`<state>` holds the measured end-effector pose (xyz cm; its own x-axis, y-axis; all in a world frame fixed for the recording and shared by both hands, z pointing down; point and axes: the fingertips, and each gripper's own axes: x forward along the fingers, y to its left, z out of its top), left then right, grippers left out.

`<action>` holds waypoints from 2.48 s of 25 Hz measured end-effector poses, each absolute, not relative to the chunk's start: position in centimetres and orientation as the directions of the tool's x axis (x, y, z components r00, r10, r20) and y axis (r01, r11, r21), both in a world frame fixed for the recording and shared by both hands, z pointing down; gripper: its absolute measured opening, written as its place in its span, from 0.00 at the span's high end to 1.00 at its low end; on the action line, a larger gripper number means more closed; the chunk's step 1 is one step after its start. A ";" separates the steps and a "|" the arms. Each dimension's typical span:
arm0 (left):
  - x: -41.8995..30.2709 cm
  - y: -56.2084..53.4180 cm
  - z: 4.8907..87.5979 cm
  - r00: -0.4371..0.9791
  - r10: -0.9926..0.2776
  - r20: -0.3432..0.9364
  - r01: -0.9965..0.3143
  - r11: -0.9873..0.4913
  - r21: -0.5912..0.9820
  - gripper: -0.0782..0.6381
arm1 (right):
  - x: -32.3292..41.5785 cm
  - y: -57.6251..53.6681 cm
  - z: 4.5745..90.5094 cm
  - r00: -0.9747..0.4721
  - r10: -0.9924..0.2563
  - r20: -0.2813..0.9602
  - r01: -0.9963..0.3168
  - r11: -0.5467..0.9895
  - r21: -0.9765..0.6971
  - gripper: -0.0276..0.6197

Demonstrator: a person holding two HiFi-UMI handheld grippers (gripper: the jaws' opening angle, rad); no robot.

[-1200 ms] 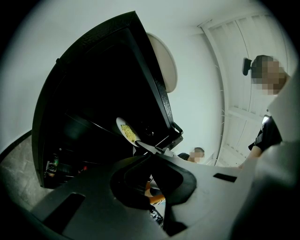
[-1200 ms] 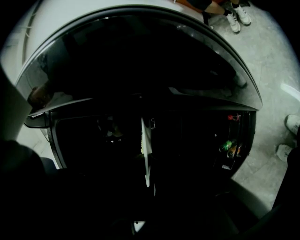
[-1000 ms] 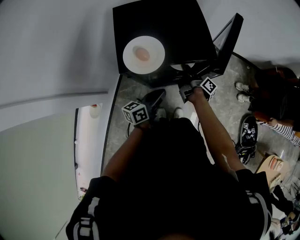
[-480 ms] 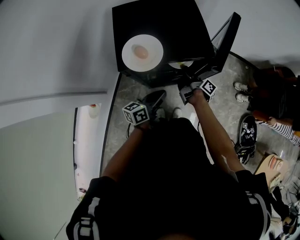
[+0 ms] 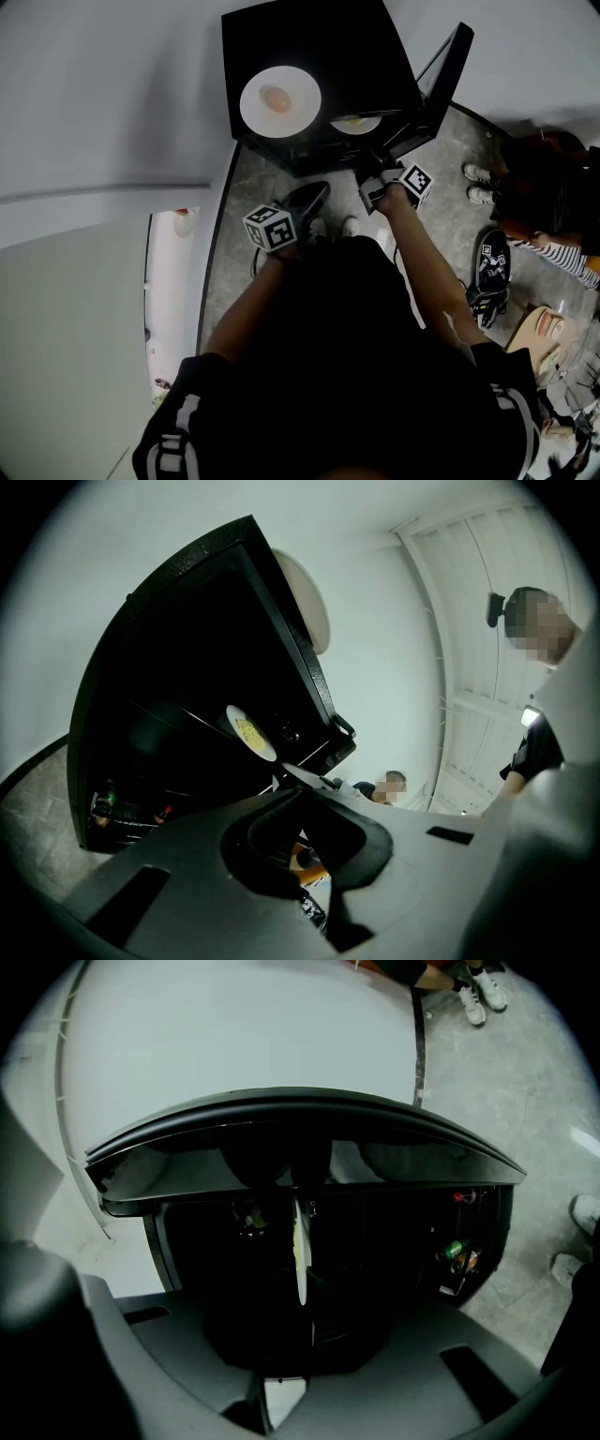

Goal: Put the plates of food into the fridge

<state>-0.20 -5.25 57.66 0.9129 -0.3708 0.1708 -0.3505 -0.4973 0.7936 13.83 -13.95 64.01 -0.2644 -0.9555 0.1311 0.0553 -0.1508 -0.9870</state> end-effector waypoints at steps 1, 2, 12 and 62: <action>-0.2 -5.1 57.6 0.913 -0.371 0.169 -0.350 -0.499 0.793 0.86 | 13.8 -13.7 63.8 -0.267 -0.955 0.129 0.053 -0.148 -0.988 0.89; -0.2 -4.9 57.5 0.913 -0.372 0.168 -0.350 -0.500 0.792 0.86 | 13.7 -13.5 63.7 -0.272 -0.954 0.126 0.050 -0.145 -0.988 0.89; -0.1 -3.3 57.7 0.916 -0.361 0.178 -0.352 -0.506 0.788 0.86 | 13.9 -11.7 62.9 -0.283 -0.953 0.111 0.036 -0.126 -0.991 0.89; -2.2 -1.1 58.7 0.875 -0.430 0.220 -0.439 -0.518 0.734 0.86 | 9.1 -5.4 57.3 -0.456 -0.890 0.010 -0.033 0.006 -0.999 0.89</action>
